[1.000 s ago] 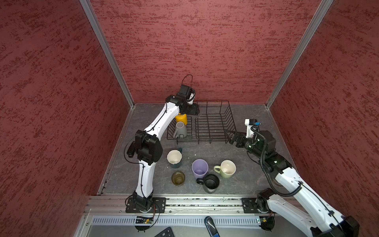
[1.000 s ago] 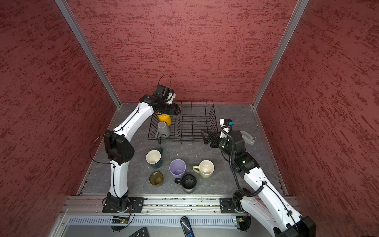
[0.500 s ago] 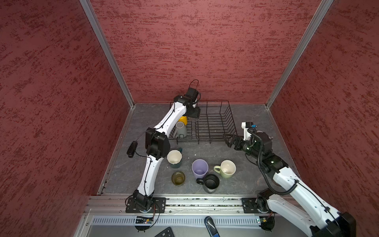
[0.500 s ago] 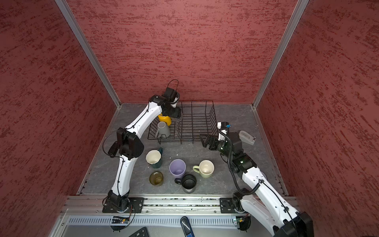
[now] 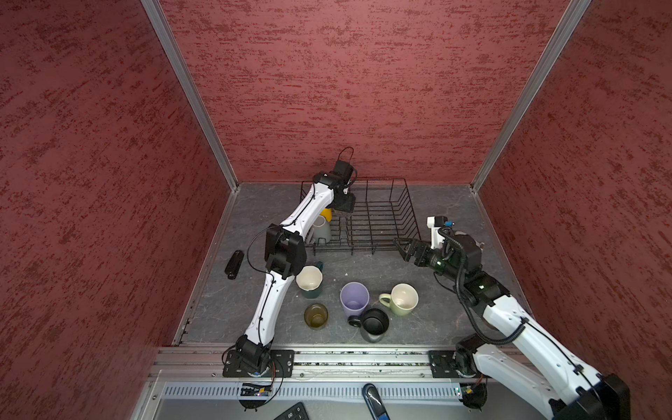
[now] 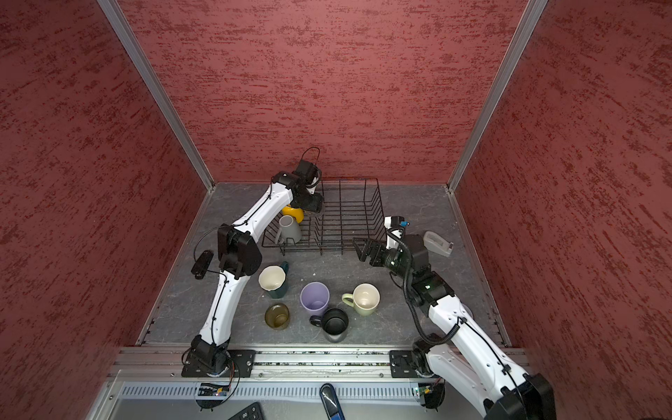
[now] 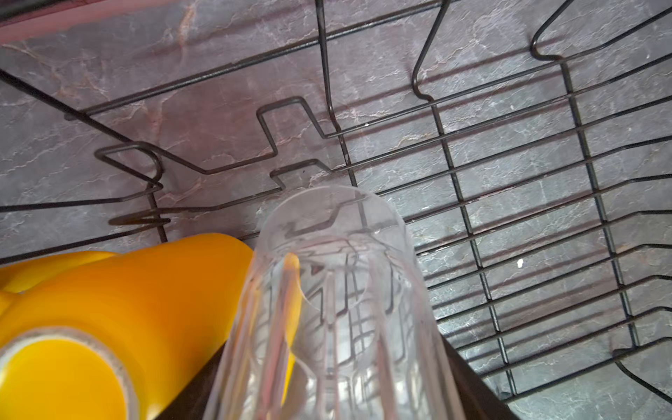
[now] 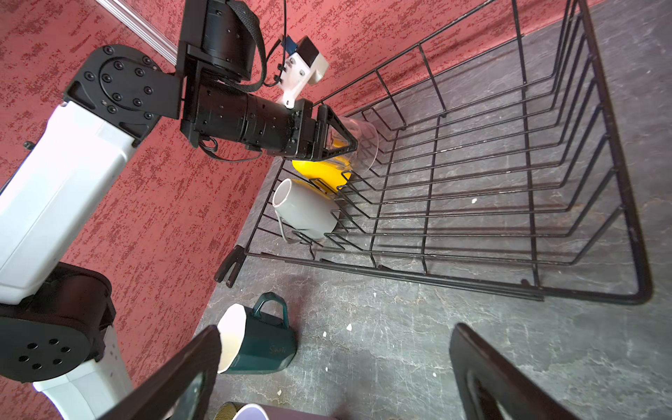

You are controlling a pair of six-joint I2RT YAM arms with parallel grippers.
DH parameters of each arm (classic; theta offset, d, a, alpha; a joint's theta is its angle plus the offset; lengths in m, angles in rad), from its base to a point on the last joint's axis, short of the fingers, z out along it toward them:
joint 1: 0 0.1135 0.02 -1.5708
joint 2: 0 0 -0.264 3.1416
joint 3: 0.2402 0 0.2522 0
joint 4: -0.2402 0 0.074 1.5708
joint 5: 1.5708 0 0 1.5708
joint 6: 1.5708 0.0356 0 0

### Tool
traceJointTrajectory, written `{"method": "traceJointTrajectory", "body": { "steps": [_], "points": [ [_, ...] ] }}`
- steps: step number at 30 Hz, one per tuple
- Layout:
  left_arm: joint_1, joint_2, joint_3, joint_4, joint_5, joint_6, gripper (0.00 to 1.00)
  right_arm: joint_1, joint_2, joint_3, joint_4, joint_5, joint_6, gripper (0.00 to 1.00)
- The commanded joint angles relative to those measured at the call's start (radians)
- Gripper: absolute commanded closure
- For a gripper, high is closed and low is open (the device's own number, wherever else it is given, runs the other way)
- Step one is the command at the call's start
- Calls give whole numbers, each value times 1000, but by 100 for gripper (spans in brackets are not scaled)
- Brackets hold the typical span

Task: Load cups into a dish rack
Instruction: Place the cup upside down at the dish rack.

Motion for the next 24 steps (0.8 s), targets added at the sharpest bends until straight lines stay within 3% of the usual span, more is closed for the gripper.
{"method": "traceJointTrajectory", "body": {
  "steps": [1, 13, 24],
  "points": [
    [-2, 25, 15, -33, 26, 19, 50, -2, 8, -3, 33, -17, 12, 1],
    [-2, 23, 16, -28, 29, 44, 24, -2, 8, -4, 30, -18, 13, 1],
    [-2, -1, 14, -27, 49, 35, 16, -2, -6, -3, 11, -12, 10, 1]
  ]
}}
